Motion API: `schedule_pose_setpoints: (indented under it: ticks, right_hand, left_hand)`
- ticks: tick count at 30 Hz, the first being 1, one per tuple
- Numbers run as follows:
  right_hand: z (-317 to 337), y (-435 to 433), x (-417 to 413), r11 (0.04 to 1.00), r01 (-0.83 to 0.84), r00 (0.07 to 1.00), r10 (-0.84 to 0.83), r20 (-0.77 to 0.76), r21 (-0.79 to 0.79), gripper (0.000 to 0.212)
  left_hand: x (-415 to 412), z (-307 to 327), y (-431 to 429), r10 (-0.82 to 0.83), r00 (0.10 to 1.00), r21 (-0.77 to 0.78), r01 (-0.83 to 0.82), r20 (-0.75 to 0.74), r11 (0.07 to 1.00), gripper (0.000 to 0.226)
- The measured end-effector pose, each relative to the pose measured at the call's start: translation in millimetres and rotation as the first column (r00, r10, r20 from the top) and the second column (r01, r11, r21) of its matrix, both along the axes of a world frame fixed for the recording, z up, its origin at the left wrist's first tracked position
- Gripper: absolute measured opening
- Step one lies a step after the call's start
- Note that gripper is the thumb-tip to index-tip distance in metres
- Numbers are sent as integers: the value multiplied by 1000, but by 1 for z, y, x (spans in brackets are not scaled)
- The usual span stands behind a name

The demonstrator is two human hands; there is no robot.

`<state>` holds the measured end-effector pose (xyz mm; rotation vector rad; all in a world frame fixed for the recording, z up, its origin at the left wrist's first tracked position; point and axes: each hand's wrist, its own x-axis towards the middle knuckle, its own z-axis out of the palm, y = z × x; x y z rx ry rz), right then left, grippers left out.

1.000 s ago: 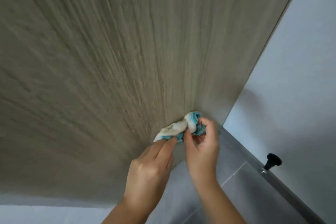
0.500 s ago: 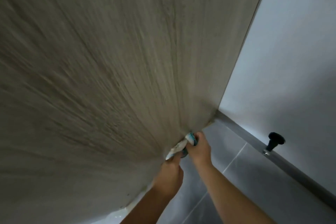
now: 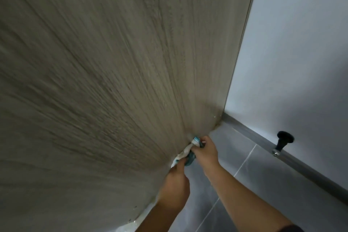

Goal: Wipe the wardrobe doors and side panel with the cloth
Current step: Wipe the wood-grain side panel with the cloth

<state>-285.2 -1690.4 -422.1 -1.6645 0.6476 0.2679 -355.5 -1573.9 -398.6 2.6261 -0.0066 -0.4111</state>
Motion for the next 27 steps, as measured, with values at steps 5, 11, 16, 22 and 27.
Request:
schedule_pose_setpoints:
  ticks: [5,11,16,22,27]
  right_hand:
    - [44,2,-1,996,63,990,-70,120,58,19]
    - [125,6,-4,950,127,909,-226,351,284,25]
    - [208,6,-5,919,66,802,-281,527,390,25]
    - [299,3,2,905,4,715,-299,632,425,26]
    - [379,-3,9,938,-67,582,-240,777,340,26]
  left_hand:
    - [-16,37,3,-41,957,67,23,287,997,63]
    - [-8,116,-6,-45,701,102,-39,712,994,43]
    - [3,193,-8,-130,505,198,-82,853,977,42]
    - [18,273,-5,-223,352,300,-181,909,937,50]
    - [29,347,-8,-212,202,257,-231,956,938,35]
